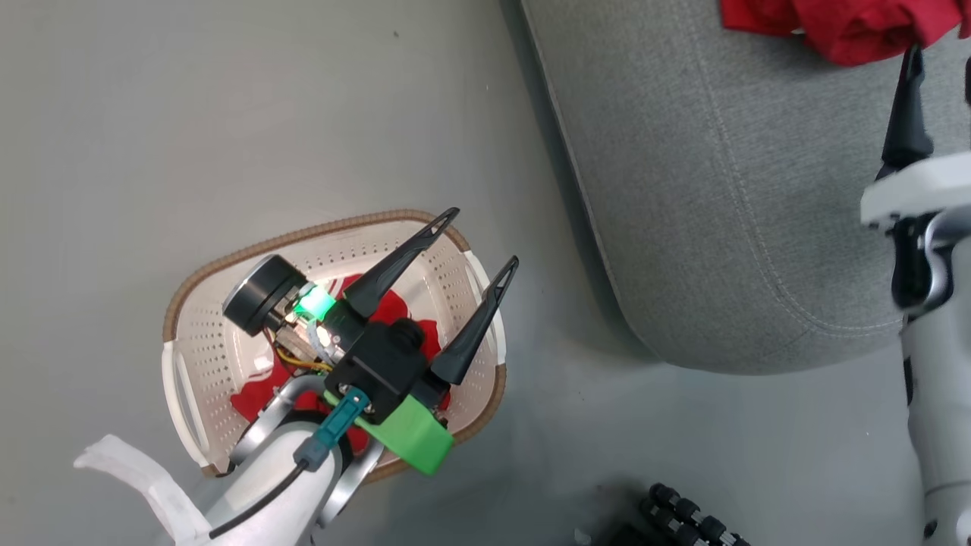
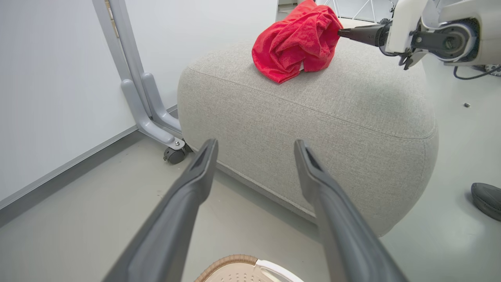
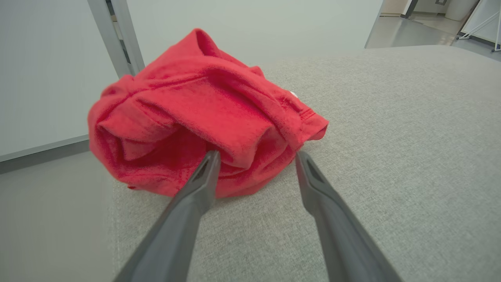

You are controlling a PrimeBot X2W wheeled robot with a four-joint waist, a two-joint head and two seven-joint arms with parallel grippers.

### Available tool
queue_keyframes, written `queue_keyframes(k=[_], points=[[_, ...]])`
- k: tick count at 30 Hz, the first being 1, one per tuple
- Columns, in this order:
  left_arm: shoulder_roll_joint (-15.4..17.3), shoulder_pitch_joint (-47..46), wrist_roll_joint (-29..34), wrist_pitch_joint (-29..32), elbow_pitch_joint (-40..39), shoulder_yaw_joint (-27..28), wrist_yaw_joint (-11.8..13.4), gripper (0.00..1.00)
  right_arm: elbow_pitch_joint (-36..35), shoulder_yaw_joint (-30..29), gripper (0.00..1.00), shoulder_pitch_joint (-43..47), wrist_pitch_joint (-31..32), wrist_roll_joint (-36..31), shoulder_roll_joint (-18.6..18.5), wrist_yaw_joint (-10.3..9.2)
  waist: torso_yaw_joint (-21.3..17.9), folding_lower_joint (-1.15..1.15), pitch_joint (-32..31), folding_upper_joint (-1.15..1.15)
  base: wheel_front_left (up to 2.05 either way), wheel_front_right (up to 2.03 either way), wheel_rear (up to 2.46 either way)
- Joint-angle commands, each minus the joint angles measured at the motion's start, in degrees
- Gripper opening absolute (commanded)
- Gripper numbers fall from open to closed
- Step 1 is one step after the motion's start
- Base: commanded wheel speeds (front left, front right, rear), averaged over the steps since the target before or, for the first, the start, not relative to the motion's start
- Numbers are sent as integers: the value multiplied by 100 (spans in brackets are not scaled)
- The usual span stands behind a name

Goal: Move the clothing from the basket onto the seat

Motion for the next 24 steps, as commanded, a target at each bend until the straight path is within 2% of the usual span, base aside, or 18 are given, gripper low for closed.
queue_keyframes(k=[1, 11, 18, 24], points=[[-38, 140, -94, -94, 58, 35, 75, 100, -163, -39, 100, 276, -17, -67, 86, -8, -33, -1, -333, 0, 0, 0, 0], [-250, 648, -493, -701, 542, 313, 460, 100, -1612, 247, 100, 1834, -18, -443, 565, -8, 259, -1, -1241, 0, 0, 0, 0], [-392, 957, -782, -979, 947, 582, 745, 100, -2498, 690, 100, 2681, -18, -636, 780, -8, 672, -1, -1803, 0, 0, 0, 0], [-449, 1187, -901, -1129, 1204, 888, 990, 100, -2985, 945, 100, 3177, 181, -699, 868, -8, 1039, -1, -2186, 0, 0, 0, 0]])
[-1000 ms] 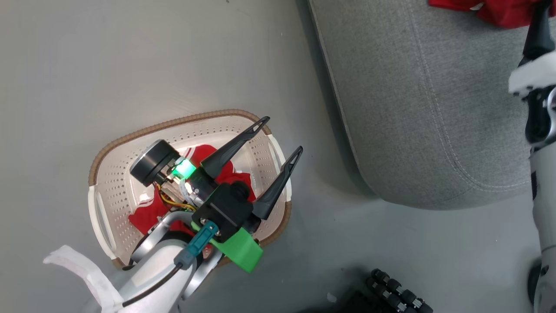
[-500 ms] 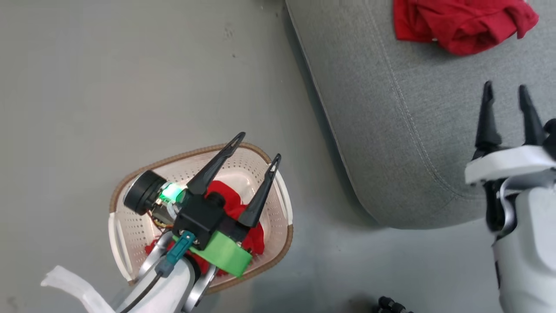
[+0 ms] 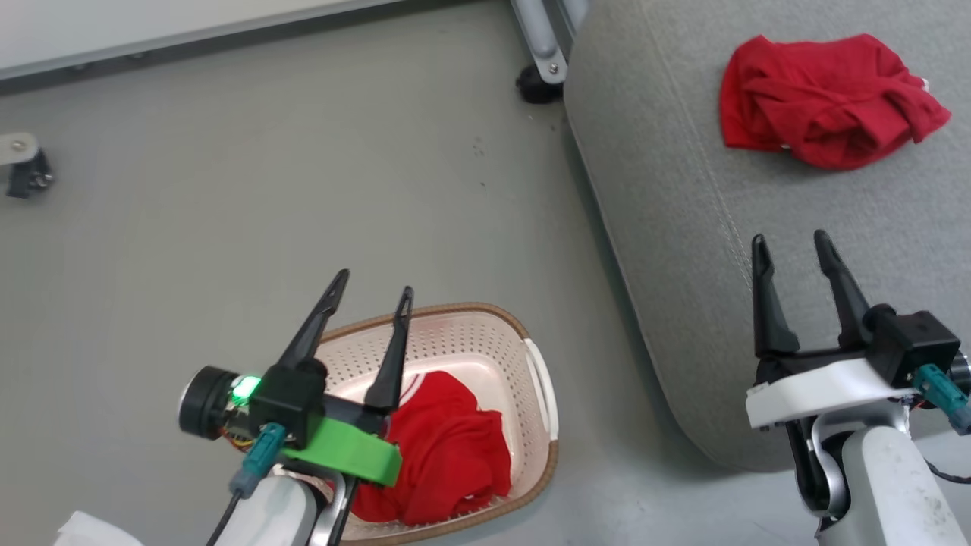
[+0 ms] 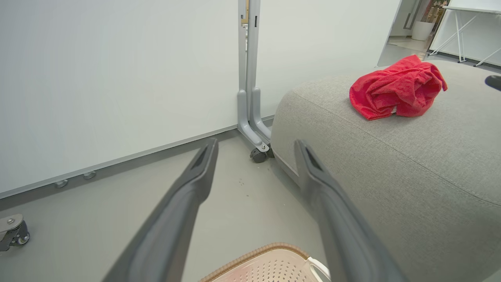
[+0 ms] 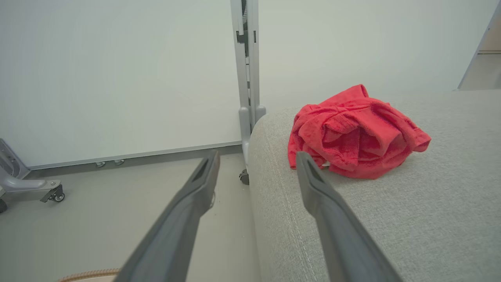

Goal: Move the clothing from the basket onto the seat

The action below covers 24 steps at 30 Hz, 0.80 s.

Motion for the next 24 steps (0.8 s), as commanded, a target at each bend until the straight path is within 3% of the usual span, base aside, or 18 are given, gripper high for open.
queue_keyframes(k=[1, 10, 17, 24], points=[[9, 126, -33, -46, 55, 107, 79, 100, -108, 33, 100, 151, 69, -60, 18, -7, 443, 0, -428, 0, 0, 0, 0], [-30, 585, -181, -88, 69, 842, 365, 100, -786, 147, 100, 750, 577, -90, 78, -6, 963, 0, -918, 0, 0, 0, 0], [-121, 1042, -164, -83, 11, 1326, 284, 100, -1176, 113, 100, 1176, 897, -114, 105, -7, 1169, 0, -1273, 0, 0, 0, 0], [-231, 1463, -83, -84, -18, 1596, 136, 100, -1381, 188, 100, 1500, 1155, -57, 118, -7, 1118, 0, -1529, 0, 0, 0, 0]])
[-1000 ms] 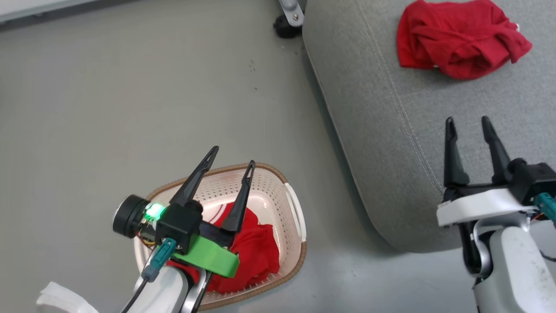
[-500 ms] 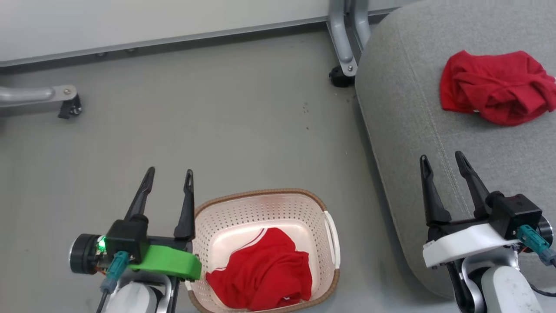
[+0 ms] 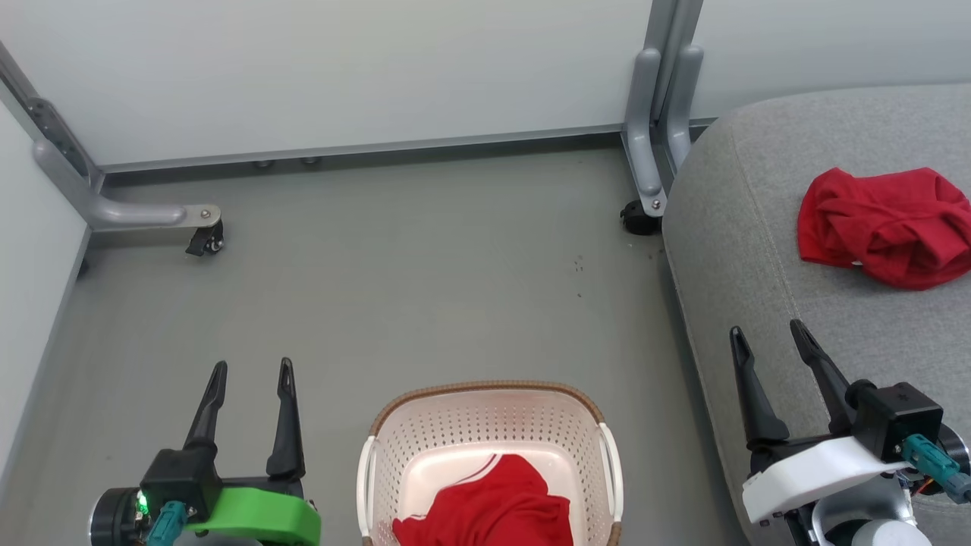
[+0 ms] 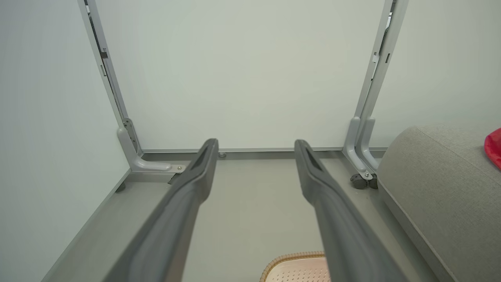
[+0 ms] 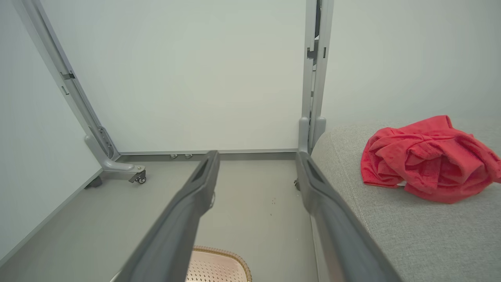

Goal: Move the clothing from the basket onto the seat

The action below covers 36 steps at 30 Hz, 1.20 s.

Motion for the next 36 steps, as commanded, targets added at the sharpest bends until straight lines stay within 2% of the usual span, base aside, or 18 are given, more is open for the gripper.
queue_keyframes(k=[1, 17, 36], points=[[-33, 133, 34, 0, 2, 42, -44, 100, -49, 5, 100, 130, 50, 38, -9, -7, 14, 0, -148, 0, 0, 0, 0], [-255, 424, 241, -1, 306, 199, -292, 100, -220, 35, 100, 442, 255, 123, -4, -7, -91, 0, -296, 0, 0, 0, 0], [-388, 248, 416, -1, 448, 335, -422, 100, -268, 36, 100, 318, 248, 123, -4, -7, -21, 0, -197, 0, 0, 0, 0]])
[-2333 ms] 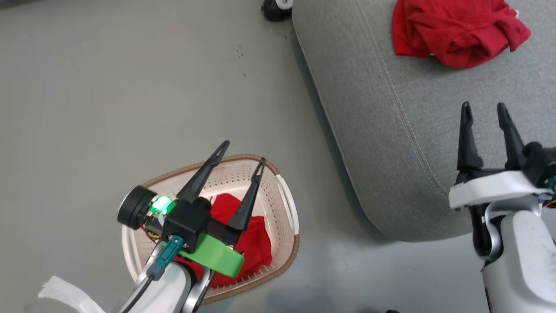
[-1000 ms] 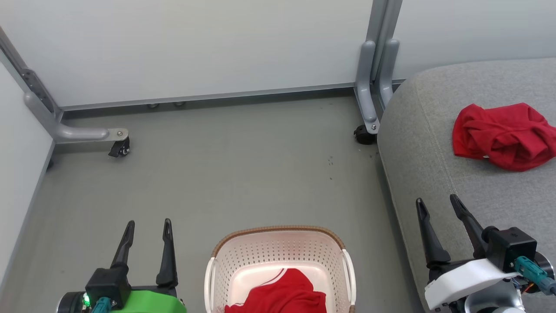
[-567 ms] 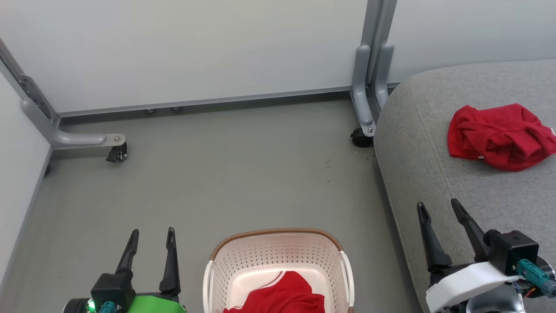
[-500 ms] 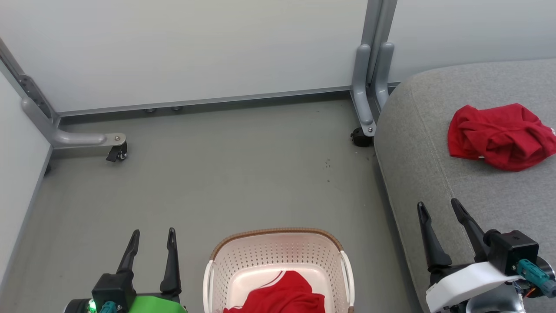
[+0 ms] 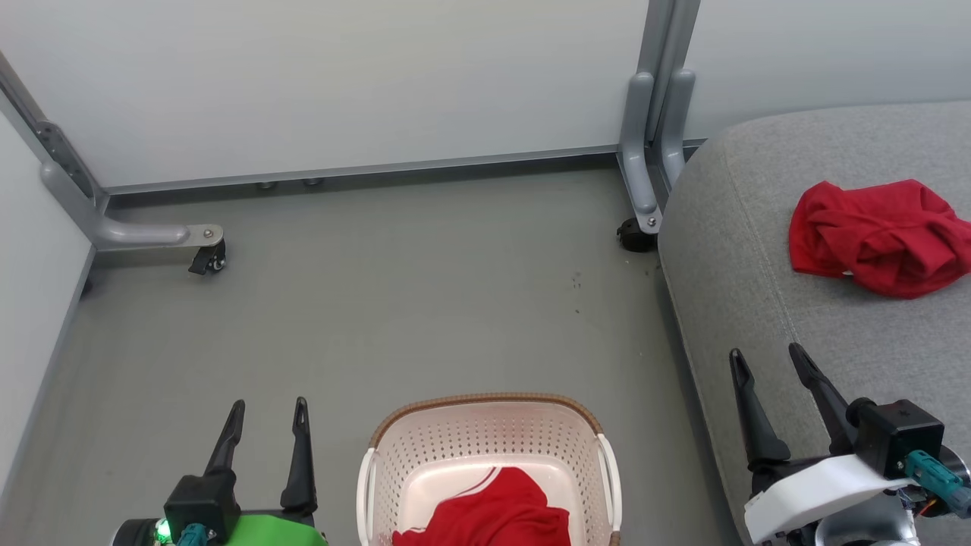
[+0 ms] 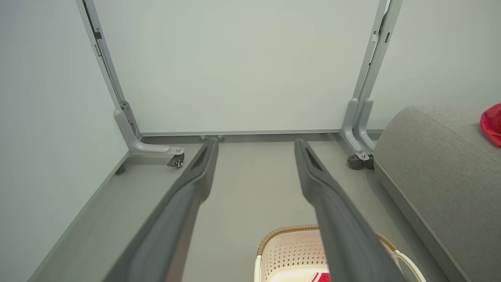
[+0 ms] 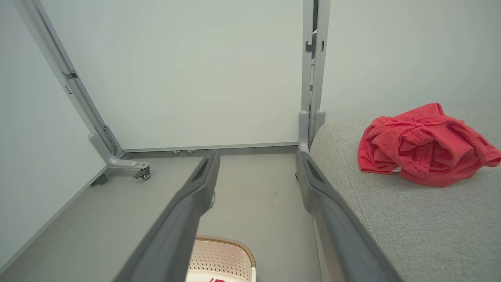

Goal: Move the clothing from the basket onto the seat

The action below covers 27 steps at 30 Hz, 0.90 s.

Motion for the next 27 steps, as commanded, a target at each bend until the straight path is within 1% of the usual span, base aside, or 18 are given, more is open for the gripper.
queue_keyframes(k=[1, 7, 11, 15, 19, 22, 27], points=[[-41, -120, 30, 0, -2, 9, -50, 100, -47, -2, 100, -63, -1, 18, -9, -6, 17, 0, 63, 0, 0, 0, 0], [-178, -609, 186, 0, 262, -234, -213, 100, -127, -47, 100, -336, -37, -10, -9, -6, 89, 0, 455, 0, 0, 0, 0], [-329, -1072, 293, 0, 676, -575, -357, 100, -199, -32, 100, -580, -40, -72, -10, -6, 102, 0, 844, 0, 0, 0, 0], [-433, -1551, 336, 3, 1264, -991, -499, 100, -319, 23, 100, -848, -52, -124, -13, -6, 71, 0, 1314, 0, 0, 0, 0], [-475, -2003, 213, 1, 1920, -1417, -632, 100, -380, 97, 100, -1100, -84, -119, -33, -6, -13, 0, 1762, 0, 0, 0, 0], [-486, -2303, -55, 1, 2315, -1917, -718, 100, -369, 177, 100, -1309, -140, -101, -59, -6, -117, 0, 2074, 0, 0, 0, 0], [-477, -2825, -415, 13, 2927, -2841, -781, 100, -378, 231, 100, -1603, -250, -113, -59, -6, -247, 0, 2595, 0, 0, 0, 0]])
